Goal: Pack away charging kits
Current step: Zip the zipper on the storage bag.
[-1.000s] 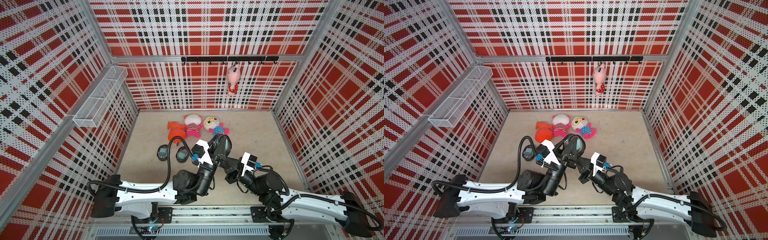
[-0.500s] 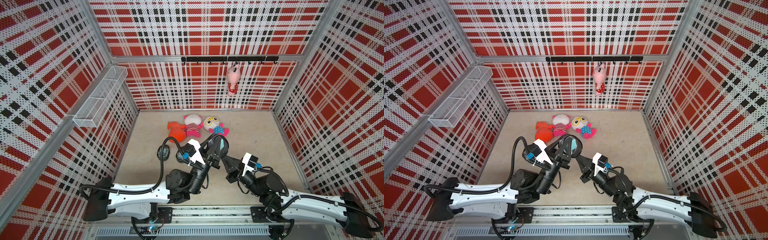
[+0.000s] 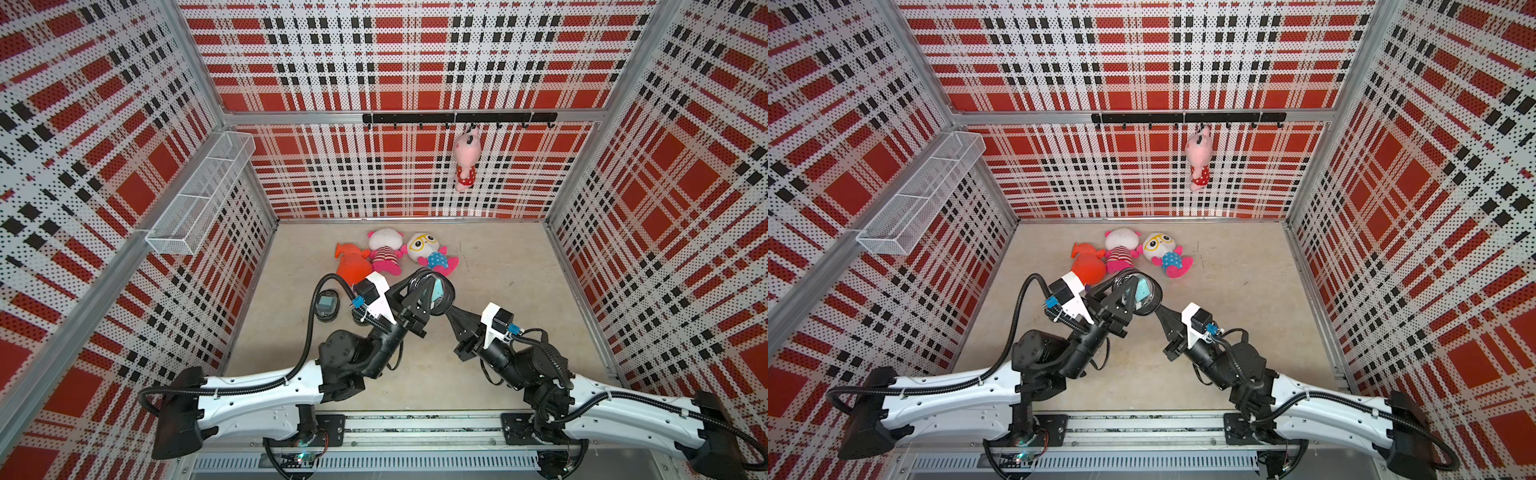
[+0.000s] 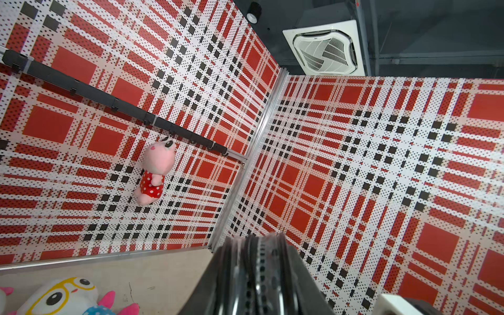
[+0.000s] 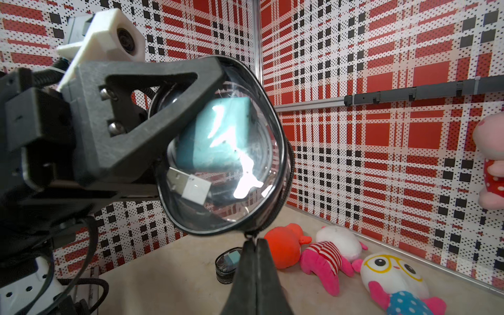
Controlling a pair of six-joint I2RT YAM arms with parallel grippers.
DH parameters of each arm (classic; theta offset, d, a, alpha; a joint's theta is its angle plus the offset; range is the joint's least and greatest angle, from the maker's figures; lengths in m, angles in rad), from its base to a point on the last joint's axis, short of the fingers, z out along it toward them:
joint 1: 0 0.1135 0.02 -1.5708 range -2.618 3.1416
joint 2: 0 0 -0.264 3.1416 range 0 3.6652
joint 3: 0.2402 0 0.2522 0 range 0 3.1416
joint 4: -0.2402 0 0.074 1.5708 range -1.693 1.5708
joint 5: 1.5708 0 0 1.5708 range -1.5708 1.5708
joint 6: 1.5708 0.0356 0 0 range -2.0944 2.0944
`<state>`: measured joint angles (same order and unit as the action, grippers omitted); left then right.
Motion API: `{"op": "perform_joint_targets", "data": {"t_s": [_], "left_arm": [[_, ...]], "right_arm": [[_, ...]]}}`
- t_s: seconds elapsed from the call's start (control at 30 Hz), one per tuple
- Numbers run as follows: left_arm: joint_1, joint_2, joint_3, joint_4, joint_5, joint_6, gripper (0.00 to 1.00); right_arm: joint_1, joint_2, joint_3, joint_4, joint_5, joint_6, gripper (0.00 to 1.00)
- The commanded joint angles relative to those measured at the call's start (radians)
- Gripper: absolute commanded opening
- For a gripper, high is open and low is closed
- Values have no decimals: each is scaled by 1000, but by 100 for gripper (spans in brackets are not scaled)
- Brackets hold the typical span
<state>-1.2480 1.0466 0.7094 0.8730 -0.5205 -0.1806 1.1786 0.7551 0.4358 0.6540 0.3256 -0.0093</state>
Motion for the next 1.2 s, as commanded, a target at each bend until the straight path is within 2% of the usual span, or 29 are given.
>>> {"op": "perform_joint_targets", "data": {"t_s": [0.0,0.17,0.27,0.43,0.67,0.83,1.0,1.17], "left_arm": [[25,-38,-1,-9,40,-42,0],[90,-66,7,-85,126,-102,0],[125,-64,34,-147,185,-129,0],[180,-46,74,-242,222,-166,0],[247,-68,63,-247,330,-210,0],[268,-67,64,-247,371,-218,0],[273,-66,38,-194,420,-223,0],[273,-57,36,-148,465,-230,0]], "right_arm": [[-12,-11,70,-75,26,-77,0],[-18,-13,92,-100,72,-136,0],[-37,-16,104,-113,37,-159,0],[-114,-17,134,-170,-92,-167,0],[-216,10,184,-236,-195,-133,0],[-226,50,226,-269,-194,-147,0],[-226,57,270,-309,-325,-100,0],[-226,75,297,-324,-354,-79,0]]}}
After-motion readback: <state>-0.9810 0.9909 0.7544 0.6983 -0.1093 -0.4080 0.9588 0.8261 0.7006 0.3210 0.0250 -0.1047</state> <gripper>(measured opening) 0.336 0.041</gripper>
